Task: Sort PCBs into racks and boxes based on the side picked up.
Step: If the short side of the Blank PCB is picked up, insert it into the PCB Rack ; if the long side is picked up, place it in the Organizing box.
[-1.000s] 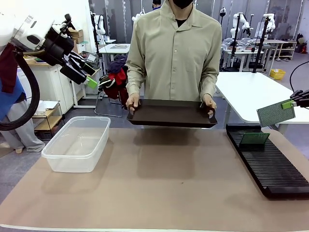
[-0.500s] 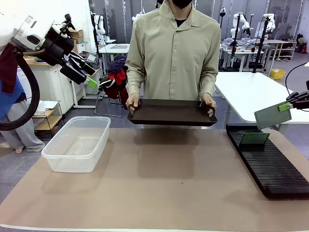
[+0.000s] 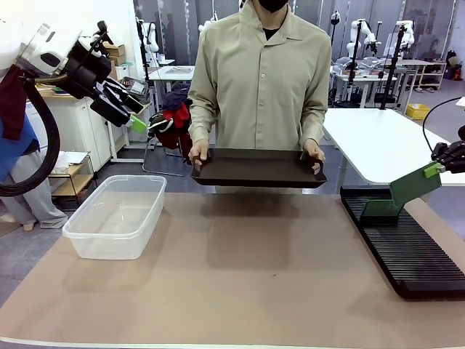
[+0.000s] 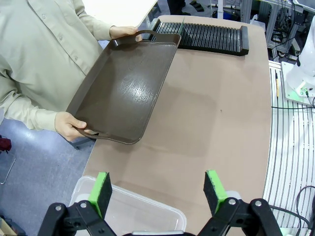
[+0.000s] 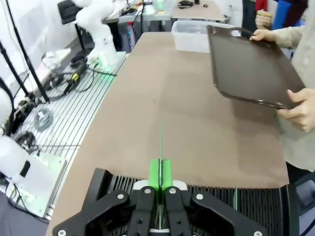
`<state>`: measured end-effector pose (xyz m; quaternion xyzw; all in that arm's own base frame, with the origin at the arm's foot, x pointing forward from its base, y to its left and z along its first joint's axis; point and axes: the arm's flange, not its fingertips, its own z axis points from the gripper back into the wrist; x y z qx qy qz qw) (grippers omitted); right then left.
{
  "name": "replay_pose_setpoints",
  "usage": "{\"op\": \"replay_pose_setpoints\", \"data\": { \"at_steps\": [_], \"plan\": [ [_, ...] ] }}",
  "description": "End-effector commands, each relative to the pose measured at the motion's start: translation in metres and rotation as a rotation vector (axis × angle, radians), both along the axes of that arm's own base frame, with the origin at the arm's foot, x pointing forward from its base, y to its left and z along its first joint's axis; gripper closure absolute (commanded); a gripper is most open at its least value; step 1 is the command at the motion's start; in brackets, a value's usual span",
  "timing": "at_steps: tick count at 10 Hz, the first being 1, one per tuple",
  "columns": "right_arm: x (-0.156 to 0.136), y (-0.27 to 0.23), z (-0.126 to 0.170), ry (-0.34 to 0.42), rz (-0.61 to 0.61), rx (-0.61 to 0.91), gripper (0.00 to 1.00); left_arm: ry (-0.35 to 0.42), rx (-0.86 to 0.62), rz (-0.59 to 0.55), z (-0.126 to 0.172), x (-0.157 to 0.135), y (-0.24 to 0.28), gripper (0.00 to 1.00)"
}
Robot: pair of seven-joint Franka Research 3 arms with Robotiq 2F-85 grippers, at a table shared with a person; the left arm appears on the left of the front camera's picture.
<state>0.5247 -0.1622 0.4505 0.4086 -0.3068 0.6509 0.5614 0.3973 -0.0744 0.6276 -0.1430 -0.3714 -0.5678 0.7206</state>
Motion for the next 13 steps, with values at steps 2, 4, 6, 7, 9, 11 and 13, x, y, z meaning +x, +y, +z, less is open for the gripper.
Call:
{"op": "replay_pose_setpoints", "data": {
  "at_steps": [2,4,6,7,9,11,13],
  "plan": [
    [-0.003,0.002,-0.023,-0.045,-0.016,0.017,1.0,-0.001,-0.013,-0.015,-0.003,0.0,0.001,0.0],
    [-0.008,0.01,-0.04,-0.046,-0.039,-0.014,1.0,-0.001,-0.013,-0.015,-0.003,0.0,0.001,0.0],
    [-0.008,0.012,-0.052,-0.089,-0.054,-0.002,1.0,-0.001,-0.013,-0.015,-0.003,0.0,0.001,0.0],
    [-0.008,0.015,-0.058,-0.074,-0.045,0.034,1.0,-0.001,-0.013,-0.015,-0.003,0.0,0.001,0.0],
    [-0.004,0.006,-0.055,-0.038,-0.039,-0.003,1.0,-0.001,-0.013,-0.015,-0.003,0.0,0.001,0.0],
    [-0.004,0.006,-0.055,-0.038,-0.039,-0.003,1.0,-0.001,-0.013,-0.015,-0.003,0.0,0.001,0.0],
    [-0.003,0.006,-0.062,-0.003,-0.026,0.028,0.98,-0.001,-0.013,-0.015,-0.003,0.0,0.001,0.0]
  ]
}}
